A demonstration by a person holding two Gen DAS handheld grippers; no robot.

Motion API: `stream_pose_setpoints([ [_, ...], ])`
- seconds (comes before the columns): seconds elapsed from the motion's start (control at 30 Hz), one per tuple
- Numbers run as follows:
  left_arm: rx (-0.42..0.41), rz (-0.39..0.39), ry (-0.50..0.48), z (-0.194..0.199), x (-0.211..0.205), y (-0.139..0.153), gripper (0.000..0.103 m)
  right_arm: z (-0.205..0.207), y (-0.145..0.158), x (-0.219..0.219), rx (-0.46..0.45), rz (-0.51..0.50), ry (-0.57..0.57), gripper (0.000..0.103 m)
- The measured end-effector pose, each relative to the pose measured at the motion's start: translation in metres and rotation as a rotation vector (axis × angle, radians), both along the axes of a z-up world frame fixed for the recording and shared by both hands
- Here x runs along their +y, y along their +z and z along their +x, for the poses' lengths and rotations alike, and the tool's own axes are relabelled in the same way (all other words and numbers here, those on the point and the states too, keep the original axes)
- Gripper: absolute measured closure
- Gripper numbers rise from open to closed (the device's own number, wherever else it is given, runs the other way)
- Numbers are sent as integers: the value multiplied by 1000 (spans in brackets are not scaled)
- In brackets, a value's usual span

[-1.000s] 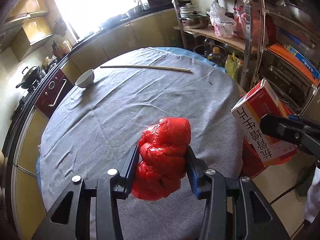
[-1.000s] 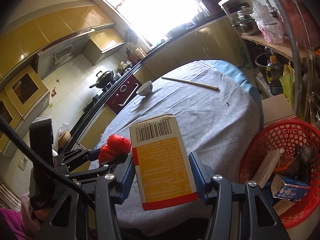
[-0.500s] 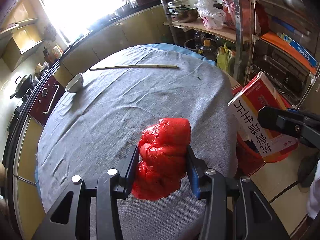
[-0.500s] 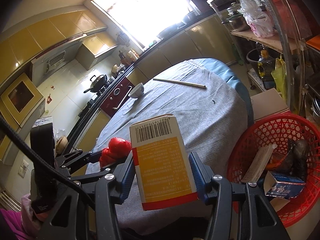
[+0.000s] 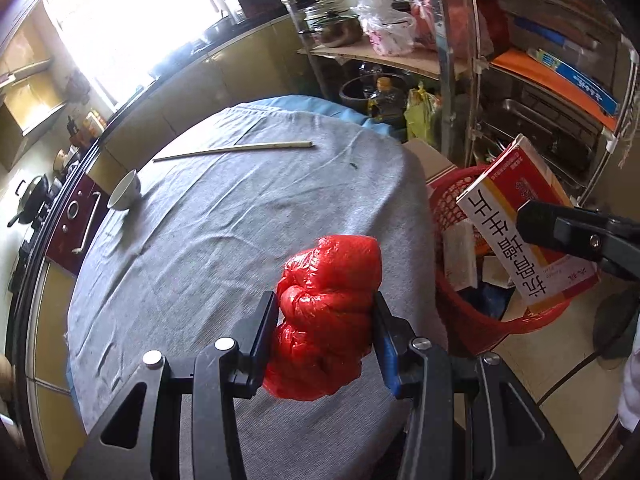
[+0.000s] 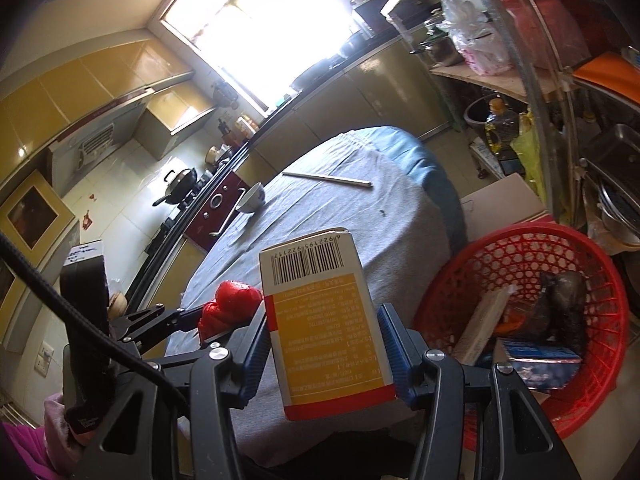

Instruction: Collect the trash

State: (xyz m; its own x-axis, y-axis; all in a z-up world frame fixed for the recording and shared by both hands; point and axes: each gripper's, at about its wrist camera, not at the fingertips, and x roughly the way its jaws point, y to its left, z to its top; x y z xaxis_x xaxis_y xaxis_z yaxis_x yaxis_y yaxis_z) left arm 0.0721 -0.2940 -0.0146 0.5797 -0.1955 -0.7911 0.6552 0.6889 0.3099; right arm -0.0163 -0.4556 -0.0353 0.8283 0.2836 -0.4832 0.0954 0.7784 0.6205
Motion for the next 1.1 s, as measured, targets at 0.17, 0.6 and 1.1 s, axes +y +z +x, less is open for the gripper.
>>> stream_pose_setpoints([
  [0.17, -3, 8, -37, -7, -16, -2, 56, -12, -2, -15, 6, 7, -38, 48],
  [0.6, -3, 36, -118, -21, -54, -10, 56, -32, -12, -49, 29, 36, -112, 48],
  [1.1, 37, 22, -204, -30, -92, -25, 56, -56, -30, -91, 69, 102, -207, 47],
])
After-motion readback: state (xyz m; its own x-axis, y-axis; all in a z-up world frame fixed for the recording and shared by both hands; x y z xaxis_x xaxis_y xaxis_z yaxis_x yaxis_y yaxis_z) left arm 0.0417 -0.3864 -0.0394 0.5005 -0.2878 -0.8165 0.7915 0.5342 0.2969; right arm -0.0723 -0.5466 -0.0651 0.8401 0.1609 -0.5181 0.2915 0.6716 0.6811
